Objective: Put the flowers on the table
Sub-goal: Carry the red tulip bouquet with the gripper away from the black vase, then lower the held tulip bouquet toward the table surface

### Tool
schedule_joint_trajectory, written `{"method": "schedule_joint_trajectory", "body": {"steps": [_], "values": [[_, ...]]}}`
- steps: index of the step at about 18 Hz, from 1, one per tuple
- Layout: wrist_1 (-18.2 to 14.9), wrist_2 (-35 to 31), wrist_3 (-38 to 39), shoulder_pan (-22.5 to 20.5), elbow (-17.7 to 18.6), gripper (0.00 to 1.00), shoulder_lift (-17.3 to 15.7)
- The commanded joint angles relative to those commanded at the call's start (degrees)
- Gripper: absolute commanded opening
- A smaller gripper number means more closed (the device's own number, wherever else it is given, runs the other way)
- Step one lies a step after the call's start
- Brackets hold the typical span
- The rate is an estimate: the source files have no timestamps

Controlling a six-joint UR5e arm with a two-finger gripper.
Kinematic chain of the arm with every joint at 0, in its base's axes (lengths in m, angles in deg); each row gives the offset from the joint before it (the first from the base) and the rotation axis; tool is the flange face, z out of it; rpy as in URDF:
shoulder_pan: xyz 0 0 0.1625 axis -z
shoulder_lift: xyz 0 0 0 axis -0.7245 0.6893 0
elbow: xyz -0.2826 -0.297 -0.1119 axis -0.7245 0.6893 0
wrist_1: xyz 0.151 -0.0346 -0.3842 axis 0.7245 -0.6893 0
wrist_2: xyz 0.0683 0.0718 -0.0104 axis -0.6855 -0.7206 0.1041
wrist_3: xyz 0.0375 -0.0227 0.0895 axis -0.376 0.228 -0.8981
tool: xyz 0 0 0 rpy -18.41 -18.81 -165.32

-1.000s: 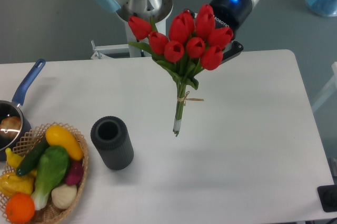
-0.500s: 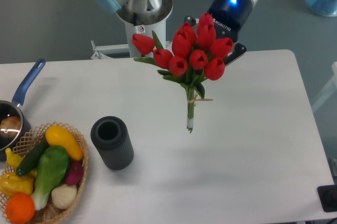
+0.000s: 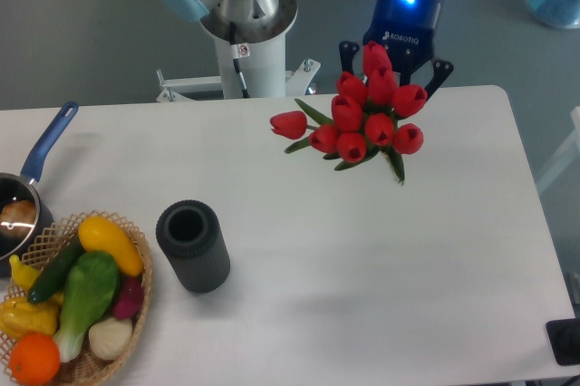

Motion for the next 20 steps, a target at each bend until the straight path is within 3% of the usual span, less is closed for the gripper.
{"method": "schedule_joint_trajectory", "body": {"steps": [2,4,6,15,20], "values": [[-1.7,-7.3,-0.1,1.3,0.2,0.38,-0.4],[-2.2,-17.2,-0.3,4.1,0.6,0.38,1.7],[-2.3,-21.0,-0.3,5.4,0.5,0.38,3.3],[-1.9,-26.2,0.0,5.7,1.0,0.39,10.5],[-2.2,-27.4,-0.1,6.4,0.0,0.38,12.2]]}}
